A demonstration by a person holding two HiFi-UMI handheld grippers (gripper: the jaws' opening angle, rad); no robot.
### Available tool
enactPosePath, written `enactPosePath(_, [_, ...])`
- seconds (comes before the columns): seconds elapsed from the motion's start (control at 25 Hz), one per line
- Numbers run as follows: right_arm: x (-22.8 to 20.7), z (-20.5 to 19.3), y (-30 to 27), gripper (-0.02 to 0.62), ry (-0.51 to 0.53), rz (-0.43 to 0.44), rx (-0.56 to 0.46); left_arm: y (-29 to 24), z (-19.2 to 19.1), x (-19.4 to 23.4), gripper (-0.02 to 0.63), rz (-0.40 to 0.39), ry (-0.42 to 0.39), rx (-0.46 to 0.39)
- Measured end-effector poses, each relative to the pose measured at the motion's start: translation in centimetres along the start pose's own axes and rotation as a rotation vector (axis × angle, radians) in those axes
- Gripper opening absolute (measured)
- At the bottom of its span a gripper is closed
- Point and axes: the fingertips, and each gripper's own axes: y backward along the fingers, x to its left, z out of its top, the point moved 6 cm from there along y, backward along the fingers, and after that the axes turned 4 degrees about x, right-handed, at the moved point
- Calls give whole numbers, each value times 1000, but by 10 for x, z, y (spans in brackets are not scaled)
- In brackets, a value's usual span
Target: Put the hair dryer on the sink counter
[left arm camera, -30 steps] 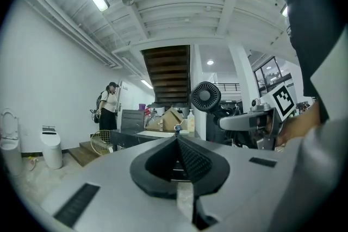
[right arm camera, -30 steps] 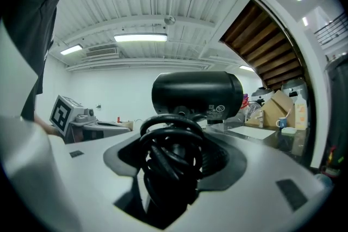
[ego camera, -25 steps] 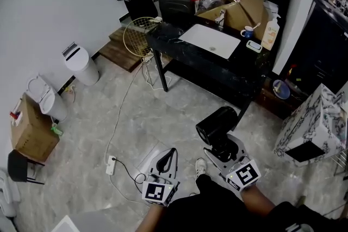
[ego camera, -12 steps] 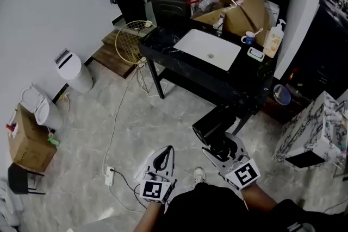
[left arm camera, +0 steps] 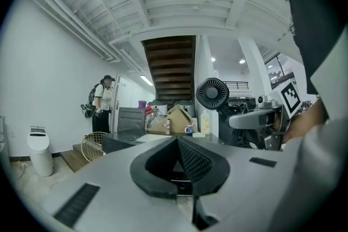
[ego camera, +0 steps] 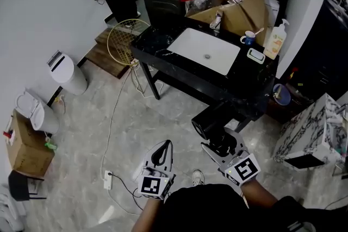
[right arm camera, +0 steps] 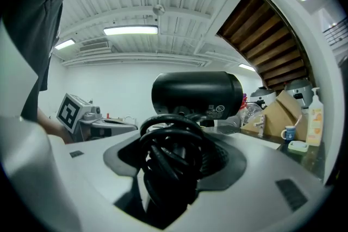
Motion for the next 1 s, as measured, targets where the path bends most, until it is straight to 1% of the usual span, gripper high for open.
enactPosePath(0.12, [-11, -1, -9, 275, 16, -11, 16, -15, 3, 7, -5, -11, 13, -14])
enactPosePath(0.2, [-18, -1, -14, 275, 16, -15, 19, -26, 7, 11, -5, -17, 6, -7])
enactPosePath(0.4, [-37, -11, -32, 275, -33, -35, 24, -56, 19, 27, -5, -46, -9, -20])
enactPosePath(0.48, [-44, -16, -42, 275, -43, -58, 36, -69, 18, 36, -5, -66, -7, -13])
enactPosePath(0.64, [-61, -18, -69, 275, -47, -110, 39, -98, 9, 60, -5, -110, 6, 27])
enactPosePath(0.88, [-95, -15, -119, 275, -55, -202, 37, -162, 30, 110, -5, -189, -58, 29])
enactPosePath(1.0, [-108, -13, -139, 275, -66, -247, 36, -189, 36, 126, -5, -235, -75, 31])
